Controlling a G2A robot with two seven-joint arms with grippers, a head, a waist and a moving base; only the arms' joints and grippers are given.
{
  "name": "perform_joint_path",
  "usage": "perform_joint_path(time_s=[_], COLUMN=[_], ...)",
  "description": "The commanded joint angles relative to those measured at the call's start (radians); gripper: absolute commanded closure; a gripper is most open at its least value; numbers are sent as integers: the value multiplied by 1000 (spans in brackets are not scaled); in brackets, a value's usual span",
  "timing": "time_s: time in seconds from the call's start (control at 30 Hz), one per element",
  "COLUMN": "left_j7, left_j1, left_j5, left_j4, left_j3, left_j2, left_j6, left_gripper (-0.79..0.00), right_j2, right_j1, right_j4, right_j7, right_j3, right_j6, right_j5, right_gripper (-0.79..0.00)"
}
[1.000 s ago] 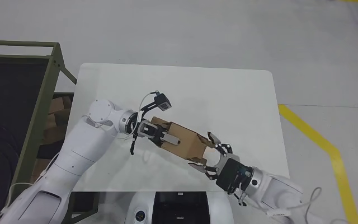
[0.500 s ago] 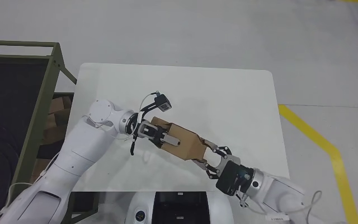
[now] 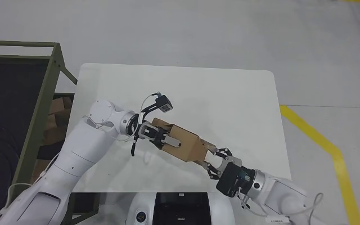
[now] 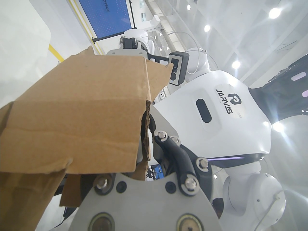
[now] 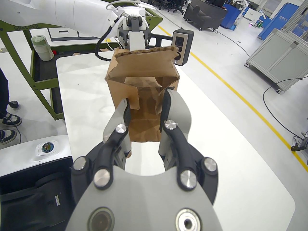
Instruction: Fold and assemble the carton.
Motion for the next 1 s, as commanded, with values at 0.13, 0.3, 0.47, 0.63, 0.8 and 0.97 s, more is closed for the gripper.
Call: perform_joint_path(time_s=[0.13,0.3,0.47,0.63,0.8,0.97], left_j7=[0,0,0,0,0,0], left_j1=[-2,-3,-4,-6,-7,-8], left_j5=[-1,-1,1,1,-1,-2], left_j4=[1,-1,-3,-5,-5,-4], left_j3=[2,6,11,14,16,20], left_j2=[1,2,4,5,7,7], left_j6=[0,-1,-2,-5,-6,-5], left_gripper=[0,0,0,0,0,0], right_j2=[-3,-7,-10,-14,-18,-21], right_j1=[5,12,24,35,46,59], right_j4=[-2,-1,-2,-1,0,4], right_j7=[12,22,41,55,69,82], right_j3=[-8,-16,-31,-43,-52,-62], right_j6=[1,9,9,10,8,6], right_j5=[-5,-3,-8,-6,-5,-1], right_gripper=[-172,-166,-148,-111,-95,-86])
